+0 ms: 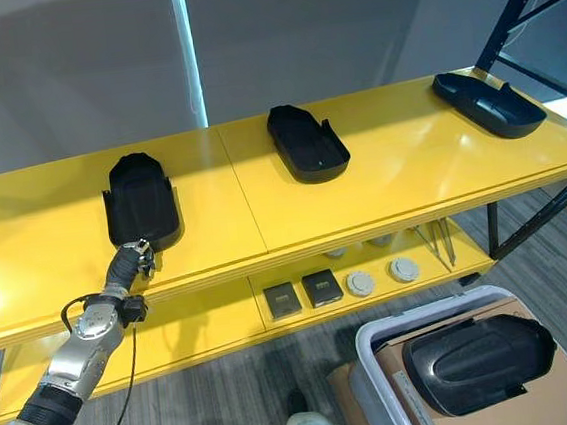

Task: Move parts from the plastic box to the shelf.

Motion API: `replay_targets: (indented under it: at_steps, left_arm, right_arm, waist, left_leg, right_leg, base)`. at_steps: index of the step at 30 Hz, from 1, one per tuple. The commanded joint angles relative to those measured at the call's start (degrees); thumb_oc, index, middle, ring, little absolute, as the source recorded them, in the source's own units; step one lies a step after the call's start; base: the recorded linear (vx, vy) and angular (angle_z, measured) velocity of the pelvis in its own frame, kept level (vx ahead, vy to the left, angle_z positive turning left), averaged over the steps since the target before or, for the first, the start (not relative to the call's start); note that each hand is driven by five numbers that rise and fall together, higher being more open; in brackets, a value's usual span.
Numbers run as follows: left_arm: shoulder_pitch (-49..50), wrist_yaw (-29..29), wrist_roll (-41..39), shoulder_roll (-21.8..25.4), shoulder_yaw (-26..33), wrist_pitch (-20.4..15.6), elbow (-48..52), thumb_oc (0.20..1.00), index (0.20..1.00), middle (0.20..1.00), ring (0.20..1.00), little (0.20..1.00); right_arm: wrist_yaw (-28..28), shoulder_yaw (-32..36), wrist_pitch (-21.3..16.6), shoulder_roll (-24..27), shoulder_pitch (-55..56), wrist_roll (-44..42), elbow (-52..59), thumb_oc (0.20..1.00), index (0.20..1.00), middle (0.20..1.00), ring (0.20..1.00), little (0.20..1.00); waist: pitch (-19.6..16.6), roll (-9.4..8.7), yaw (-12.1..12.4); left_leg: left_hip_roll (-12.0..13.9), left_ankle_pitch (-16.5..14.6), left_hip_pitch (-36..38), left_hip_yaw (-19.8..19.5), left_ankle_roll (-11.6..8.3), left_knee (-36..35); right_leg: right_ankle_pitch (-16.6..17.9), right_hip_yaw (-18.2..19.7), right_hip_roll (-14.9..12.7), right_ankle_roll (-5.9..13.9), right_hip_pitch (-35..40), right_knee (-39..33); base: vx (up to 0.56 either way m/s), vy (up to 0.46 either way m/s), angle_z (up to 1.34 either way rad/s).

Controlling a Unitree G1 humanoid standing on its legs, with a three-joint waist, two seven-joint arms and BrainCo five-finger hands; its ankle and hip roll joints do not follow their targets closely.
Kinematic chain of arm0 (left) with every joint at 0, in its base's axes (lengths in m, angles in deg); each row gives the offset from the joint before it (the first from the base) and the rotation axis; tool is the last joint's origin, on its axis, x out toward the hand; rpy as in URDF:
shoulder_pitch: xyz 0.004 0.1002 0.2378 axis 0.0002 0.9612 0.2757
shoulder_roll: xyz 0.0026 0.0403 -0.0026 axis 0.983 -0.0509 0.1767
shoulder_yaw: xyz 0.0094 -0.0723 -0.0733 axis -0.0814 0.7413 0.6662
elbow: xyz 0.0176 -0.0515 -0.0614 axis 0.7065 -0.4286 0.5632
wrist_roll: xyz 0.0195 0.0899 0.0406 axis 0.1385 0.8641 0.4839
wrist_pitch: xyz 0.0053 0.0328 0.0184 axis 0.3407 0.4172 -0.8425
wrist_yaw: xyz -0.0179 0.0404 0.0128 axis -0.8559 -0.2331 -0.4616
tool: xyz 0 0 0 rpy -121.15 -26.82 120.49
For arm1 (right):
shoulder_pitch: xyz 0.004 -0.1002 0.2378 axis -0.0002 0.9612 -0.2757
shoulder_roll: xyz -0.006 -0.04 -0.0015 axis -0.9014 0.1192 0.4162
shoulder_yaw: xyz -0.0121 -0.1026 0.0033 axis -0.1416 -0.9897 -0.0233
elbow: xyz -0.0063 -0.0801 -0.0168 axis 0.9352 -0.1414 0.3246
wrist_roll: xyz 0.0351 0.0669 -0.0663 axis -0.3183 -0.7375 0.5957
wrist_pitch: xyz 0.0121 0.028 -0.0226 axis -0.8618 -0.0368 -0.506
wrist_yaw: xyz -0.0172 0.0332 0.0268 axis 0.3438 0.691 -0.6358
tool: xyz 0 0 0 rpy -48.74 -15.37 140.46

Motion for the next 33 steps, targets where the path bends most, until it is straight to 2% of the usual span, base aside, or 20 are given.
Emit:
replay_targets:
  at_steps: [1, 9, 11, 12, 13, 14, 16, 19, 21, 23, 25, 26, 28, 29, 30, 32, 33]
  left_arm:
    - [-5.76, 1.96, 2.36, -0.51, 0.03, -2.84, -3.12, 0.200, 0.200, 0.200, 0.200, 0.200]
    - [-7.29, 2.65, 2.33, -0.79, 0.14, -3.62, -6.91, 0.200, 0.200, 0.200, 0.200, 0.200]
    - [-6.98, 0.14, 0.53, -0.80, 0.46, -5.70, -5.09, 0.200, 0.200, 0.200, 0.200, 0.200]
    - [-6.49, -1.20, -0.44, -0.67, 0.69, -6.45, -2.99, 0.278, 0.278, 0.278, 0.278, 0.278]
    - [-5.74, -2.14, -1.11, -0.38, 1.04, -6.08, 0.14, 0.730, 0.730, 0.730, 0.730, 0.730]
    - [-4.43, -3.40, -1.95, 0.08, 1.70, -5.53, 4.76, 1.000, 1.000, 1.000, 1.000, 1.000]
    - [-1.53, -7.16, -4.93, 1.35, 2.86, -4.29, 12.75, 1.000, 1.000, 1.000, 1.000, 1.000]
    - [1.91, -10.95, -8.51, 2.59, 3.77, -2.59, 18.19, 1.000, 1.000, 1.000, 1.000, 1.000]
    - [4.58, -17.77, -11.47, 4.05, 3.50, 0.25, 20.15, 1.000, 1.000, 1.000, 1.000, 1.000]
    - [6.49, -25.90, -15.07, 5.24, 1.27, 4.18, 20.71, 1.000, 1.000, 1.000, 1.000, 1.000]
    - [7.12, -30.05, -13.15, 5.84, 0.21, 5.00, 20.02, 1.000, 1.000, 1.000, 1.000, 1.000]
    - [7.56, -31.13, -12.15, 6.18, -0.17, 4.62, 19.53, 1.000, 1.000, 1.000, 1.000, 1.000]
    - [8.86, -32.87, -12.50, 6.92, -1.06, 6.10, 17.69, 1.000, 1.000, 1.000, 1.000, 1.000]
    - [9.27, -35.07, -13.51, 6.99, -1.63, 7.13, 15.77, 1.000, 1.000, 1.000, 1.000, 1.000]
    - [10.81, -35.40, -15.36, 6.25, -3.05, 6.81, 11.56, 1.000, 1.000, 1.000, 1.000, 1.000]
    - [11.44, -32.97, -16.92, 5.15, -4.29, 5.03, 7.88, 1.000, 1.000, 1.000, 1.000, 1.000]
    - [11.75, -32.54, -16.29, 4.52, -4.74, 4.12, 5.48, 1.000, 1.000, 1.000, 1.000, 1.000]
  right_arm:
    - [0.32, -3.53, 0.04, 0.67, -1.43, 0.37, -0.80, 1.000, 1.000, 1.000, 1.000, 1.000]
    - [-0.15, -3.61, -0.35, 0.97, -1.54, 1.14, -1.36, 1.000, 1.000, 1.000, 1.000, 1.000]
    - [-0.05, -3.30, -0.53, 0.74, -1.99, 1.15, -2.15, 1.000, 1.000, 1.000, 1.000, 1.000]
    - [0.09, -3.01, -0.72, 0.59, -2.13, 1.17, -2.46, 1.000, 1.000, 1.000, 1.000, 1.000]
    - [0.05, -2.62, -0.46, 0.57, -2.31, 1.12, -2.40, 1.000, 1.000, 1.000, 1.000, 1.000]
    - [0.11, -2.09, -0.50, 0.41, -2.57, 0.81, -2.89, 1.000, 1.000, 1.000, 1.000, 1.000]
    - [0.10, -1.03, -0.48, 0.12, -3.02, 0.52, -3.57, 1.000, 1.000, 1.000, 1.000, 1.000]
    - [0.27, -0.11, 0.99, -0.14, -3.40, -0.87, -3.23, 1.000, 1.000, 1.000, 1.000, 1.000]
    - [0.80, 1.17, 2.41, -0.67, -3.30, -2.45, -3.29, 1.000, 1.000, 1.000, 1.000, 1.000]
    - [1.72, 3.39, 2.72, -1.09, -2.96, -5.02, -4.06, 1.000, 1.000, 1.000, 1.000, 1.000]
    - [1.48, 4.75, 2.16, -1.44, -2.36, -7.18, -5.31, 1.000, 1.000, 1.000, 1.000, 1.000]
    - [1.40, 5.11, 2.05, -1.55, -2.32, -7.35, -5.72, 1.000, 1.000, 1.000, 1.000, 1.000]
    - [1.30, 5.37, 1.47, -1.14, -2.69, -7.18, -6.76, 1.000, 1.000, 1.000, 1.000, 1.000]
    - [1.27, 5.18, 1.22, -1.00, -2.78, -7.26, -7.17, 1.000, 1.000, 1.000, 1.000, 1.000]
    - [1.08, 4.02, 1.54, -0.04, -4.07, -5.78, -7.52, 1.000, 1.000, 1.000, 1.000, 1.000]
    - [0.97, 2.82, 2.00, 0.52, -4.96, -3.08, -7.65, 1.000, 1.000, 1.000, 1.000, 1.000]
    - [1.13, 2.51, 1.85, 0.26, -4.86, -2.24, -8.07, 1.000, 1.000, 1.000, 1.000, 1.000]
  waist:
    - [0.29, -1.05, -0.86]
    - [0.15, -1.02, -1.44]
    - [0.09, -1.02, -1.04]
    - [0.10, -1.00, -0.73]
    - [0.16, -0.97, -0.35]
    - [0.21, -0.87, 0.33]
    - [0.28, -0.70, 1.82]
    - [0.41, -0.52, 2.97]
    - [0.90, -0.21, 3.53]
    - [1.83, -0.12, 3.34]
    - [1.95, -0.11, 3.21]
    - [2.11, 0.01, 3.30]
    - [1.83, 0.52, 3.99]
    - [1.46, 1.14, 4.37]
    - [0.74, 1.70, 5.69]
    - [0.46, 1.40, 6.48]
    - [0.57, 0.93, 6.42]
  left_leg:
    - [-0.03, -1.93, -3.68, 0.68, 1.94, 5.09]
    - [0.04, -1.97, -3.38, 0.99, 1.91, 4.93]
    - [-0.07, -2.12, -3.32, 0.81, 1.97, 5.03]
    - [-0.19, -2.18, -3.31, 0.69, 2.02, 5.05]
    - [-0.37, -2.27, -3.26, 0.50, 2.08, 5.06]
    - [-0.65, -2.40, -3.33, 0.12, 2.17, 5.20]
    - [-1.63, -2.93, -3.67, -0.97, 2.60, 5.69]
    - [-2.97, -3.65, -4.06, -1.97, 3.45, 6.48]
    - [-4.66, -4.30, -4.52, -2.82, 4.69, 6.98]
    - [-6.63, -5.37, -4.84, -2.35, 5.94, 7.05]
    - [-7.00, -5.72, -5.00, -0.89, 6.19, 6.78]
    - [-6.99, -5.89, -4.83, -0.11, 6.33, 6.62]
    - [-6.65, -5.73, -5.20, 3.45, 6.74, 6.16]
    - [-6.33, -6.58, -4.57, 4.97, 6.79, 5.51]
    - [-4.96, -6.38, -4.93, 10.72, 7.22, 5.54]
    - [-3.49, -6.85, -5.42, 15.13, 7.02, 6.85]
    - [-2.89, -7.00, -5.77, 16.10, 6.97, 7.87]
  right_leg:
    - [-5.52, -0.47, -0.81, 3.09, 2.13, 3.64]
    - [-5.77, -0.10, -0.69, 3.12, 2.09, 3.78]
    - [-5.90, -0.30, -0.82, 3.03, 2.31, 3.78]
    - [-5.86, -0.42, -0.89, 2.98, 2.45, 3.68]
    - [-5.80, -0.62, -1.00, 2.96, 2.62, 3.58]
    - [-5.71, -0.95, -1.24, 2.94, 2.81, 3.53]
    - [-5.39, -1.32, -2.02, 3.19, 3.17, 3.42]
    - [-4.93, -1.38, -3.18, 3.87, 3.01, 4.02]
    - [-3.78, -0.99, -4.85, 5.26, 1.79, 5.32]
    - [-0.44, -1.45, -7.48, 7.78, -1.77, 6.35]
    - [1.27, -3.09, -8.44, 8.67, -3.88, 7.67]
    - [1.51, -4.45, -8.72, 8.78, -4.41, 8.97]
    - [0.64, -9.06, -9.32, 8.60, -6.10, 13.74]
    - [-1.09, -11.89, -9.45, 8.81, -5.77, 16.19]
    - [-2.38, -19.94, -11.35, 7.21, -5.79, 19.39]
    - [-3.11, -25.05, -11.90, 6.04, -5.17, 17.66]
    - [-2.79, -25.22, -11.42, 5.65, -4.89, 16.27]
  base:
    - [0.02, -0.001, -0.04]
    - [0.00, 0.000, 0.00]
    - [-0.02, 0.043, 0.00]
    - [-0.05, 0.067, 0.01]
    - [-0.08, 0.098, 0.00]
    - [-0.11, 0.127, -0.01]
    - [-0.14, 0.178, 0.01]
    - [-0.12, 0.184, 0.09]
    - [-0.18, 0.271, 0.07]
    - [-0.24, 0.238, -0.08]
    - [-0.17, 0.080, -0.38]
    - [-0.18, 0.038, -0.67]
    - [-0.17, 0.048, -0.94]
    - [-0.19, 0.004, -1.80]
    - [-0.18, -0.035, -2.04]
    - [-0.13, -0.170, -2.35]
    - [-0.03, -0.242, -2.49]
